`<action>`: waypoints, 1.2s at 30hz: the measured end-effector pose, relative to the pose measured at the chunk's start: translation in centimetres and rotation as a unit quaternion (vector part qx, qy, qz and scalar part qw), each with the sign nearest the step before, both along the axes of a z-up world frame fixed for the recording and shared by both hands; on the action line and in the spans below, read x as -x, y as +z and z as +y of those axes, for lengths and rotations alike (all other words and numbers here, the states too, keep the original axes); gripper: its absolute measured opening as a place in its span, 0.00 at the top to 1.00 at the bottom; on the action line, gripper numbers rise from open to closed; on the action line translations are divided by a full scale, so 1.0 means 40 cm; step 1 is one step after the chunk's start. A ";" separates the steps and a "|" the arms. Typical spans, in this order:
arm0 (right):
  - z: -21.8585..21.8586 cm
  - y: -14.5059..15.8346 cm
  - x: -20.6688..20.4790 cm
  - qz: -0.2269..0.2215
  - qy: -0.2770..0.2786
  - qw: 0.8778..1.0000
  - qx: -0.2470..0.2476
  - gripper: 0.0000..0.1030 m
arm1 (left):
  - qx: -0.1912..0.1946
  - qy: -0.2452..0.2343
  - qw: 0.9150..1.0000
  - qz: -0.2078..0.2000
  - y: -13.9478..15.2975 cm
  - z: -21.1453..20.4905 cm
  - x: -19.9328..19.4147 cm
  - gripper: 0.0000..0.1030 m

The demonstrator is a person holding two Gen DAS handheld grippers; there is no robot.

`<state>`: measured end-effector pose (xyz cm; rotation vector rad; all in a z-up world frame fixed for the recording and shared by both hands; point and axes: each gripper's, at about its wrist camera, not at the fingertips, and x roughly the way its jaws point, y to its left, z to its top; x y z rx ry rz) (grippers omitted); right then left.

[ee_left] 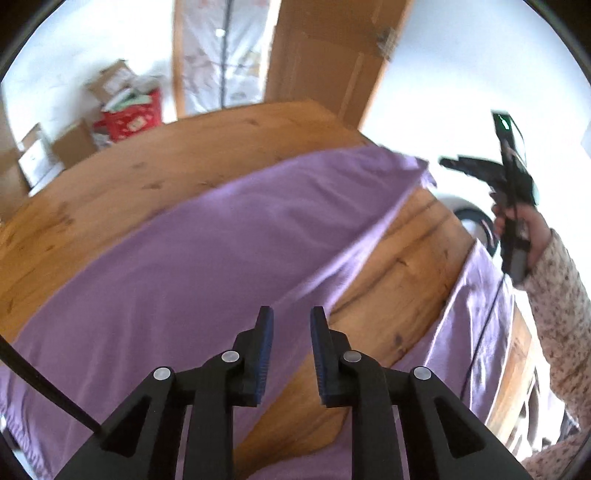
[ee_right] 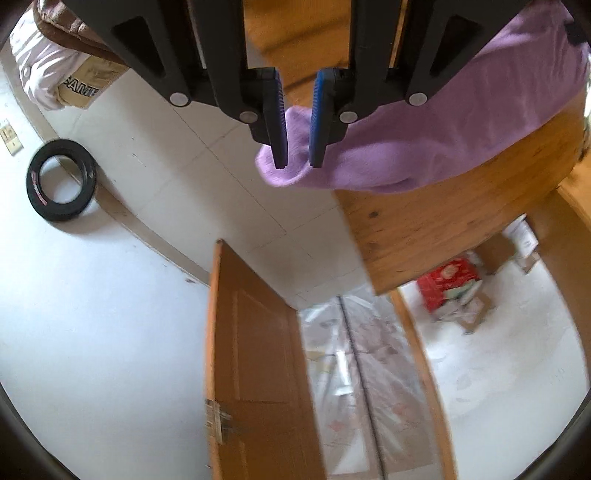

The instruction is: Fold clothes

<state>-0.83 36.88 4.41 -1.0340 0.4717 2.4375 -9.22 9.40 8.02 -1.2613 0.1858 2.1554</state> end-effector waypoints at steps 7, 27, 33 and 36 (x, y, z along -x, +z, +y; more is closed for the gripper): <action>-0.260 0.021 -0.043 0.023 0.233 0.969 0.080 0.87 | 0.003 0.091 0.996 0.004 0.016 -0.221 -0.054 0.79; -0.880 -0.115 -0.011 -0.105 0.575 0.785 0.204 0.57 | -0.004 0.253 0.966 -0.059 -0.159 -0.602 -0.157 0.79; -0.921 -0.113 0.024 -0.107 0.587 0.773 0.214 0.60 | -0.017 0.253 0.965 -0.064 -0.177 -0.622 -0.146 0.79; -0.911 -0.096 0.046 -0.089 0.583 0.780 0.206 0.91 | -0.026 0.257 0.964 -0.064 -0.179 -0.631 -0.142 0.79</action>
